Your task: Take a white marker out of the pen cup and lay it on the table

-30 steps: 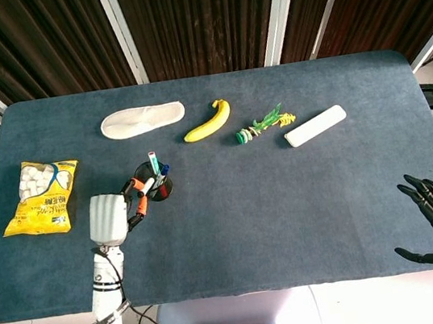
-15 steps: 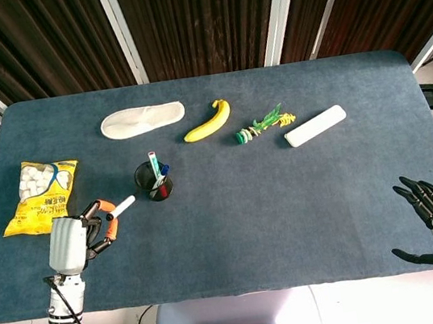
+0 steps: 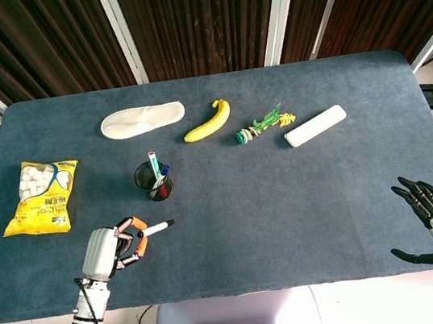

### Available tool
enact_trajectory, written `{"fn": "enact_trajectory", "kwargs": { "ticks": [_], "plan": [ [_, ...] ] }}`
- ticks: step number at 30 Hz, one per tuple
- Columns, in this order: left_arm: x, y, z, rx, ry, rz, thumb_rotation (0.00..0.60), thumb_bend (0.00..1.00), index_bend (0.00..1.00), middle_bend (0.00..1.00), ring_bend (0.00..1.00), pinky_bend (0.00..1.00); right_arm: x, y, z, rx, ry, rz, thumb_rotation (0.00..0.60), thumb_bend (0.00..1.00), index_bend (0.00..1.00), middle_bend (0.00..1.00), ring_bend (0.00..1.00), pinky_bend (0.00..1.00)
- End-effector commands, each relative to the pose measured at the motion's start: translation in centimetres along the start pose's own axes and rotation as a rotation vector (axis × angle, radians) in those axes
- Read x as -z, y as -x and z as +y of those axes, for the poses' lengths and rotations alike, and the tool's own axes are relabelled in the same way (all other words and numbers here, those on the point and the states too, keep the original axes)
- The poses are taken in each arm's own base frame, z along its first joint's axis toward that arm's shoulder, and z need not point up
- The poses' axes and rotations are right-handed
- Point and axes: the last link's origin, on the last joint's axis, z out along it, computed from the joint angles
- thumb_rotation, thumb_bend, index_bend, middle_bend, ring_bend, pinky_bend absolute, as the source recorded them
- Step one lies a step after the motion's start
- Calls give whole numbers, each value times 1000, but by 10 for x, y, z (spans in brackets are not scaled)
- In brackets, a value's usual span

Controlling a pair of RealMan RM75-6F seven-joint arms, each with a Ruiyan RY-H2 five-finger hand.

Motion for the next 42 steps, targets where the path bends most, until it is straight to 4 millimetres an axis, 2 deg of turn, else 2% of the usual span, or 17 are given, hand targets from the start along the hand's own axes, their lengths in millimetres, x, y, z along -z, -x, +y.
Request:
{"fn": "enact_trajectory", "kwargs": {
  "ticks": [1, 4, 7, 13, 20, 24, 27, 30, 36, 39, 42],
  "plan": [
    [-8, 19, -2, -13, -24, -16, 600, 397, 744, 1000, 1000, 1000, 0, 0, 0, -1, 1, 0, 600, 228, 57, 49, 15, 133],
    [-15, 32, -5, -11, -57, -24, 600, 398, 744, 1000, 1000, 1000, 0, 0, 0, -2, 2, -2, 600, 228, 57, 50, 15, 133],
    [-19, 36, -6, -11, -70, -26, 600, 397, 744, 1000, 1000, 1000, 0, 0, 1, -2, 3, -3, 600, 229, 57, 49, 15, 134],
    [-37, 55, -18, -38, -146, -21, 600, 397, 744, 1000, 1000, 1000, -1, 0, 1, -7, 3, -7, 600, 229, 57, 49, 15, 133],
    [-41, 58, -45, -276, -163, -33, 600, 395, 715, 1000, 1000, 1000, -1, -1, 1, -9, 2, -6, 600, 229, 58, 49, 15, 133],
    [-37, 56, -59, -459, -154, -43, 600, 394, 588, 994, 1000, 1000, -1, -1, 1, -8, 2, -7, 600, 229, 58, 49, 15, 133],
    [-35, 53, -69, -575, -161, -51, 600, 394, 473, 922, 998, 999, -2, 0, 1, -7, 1, -10, 600, 229, 59, 50, 15, 133],
    [-31, 49, -77, -668, -168, -56, 600, 395, 403, 818, 941, 956, -2, 0, 1, -6, 2, -11, 600, 228, 59, 49, 15, 132],
    [-25, 42, -85, -781, -159, -69, 600, 392, 357, 643, 724, 858, -3, 1, 1, -5, 1, -14, 600, 229, 61, 50, 15, 133],
    [-24, 39, -86, -810, -157, -73, 600, 392, 327, 547, 606, 755, -2, 1, 1, -5, 1, -15, 600, 229, 62, 49, 15, 133],
    [-22, 35, -86, -870, -156, -78, 600, 392, 290, 434, 468, 589, -2, 0, 0, -4, 0, -11, 600, 229, 62, 49, 15, 133]
  ]
}}
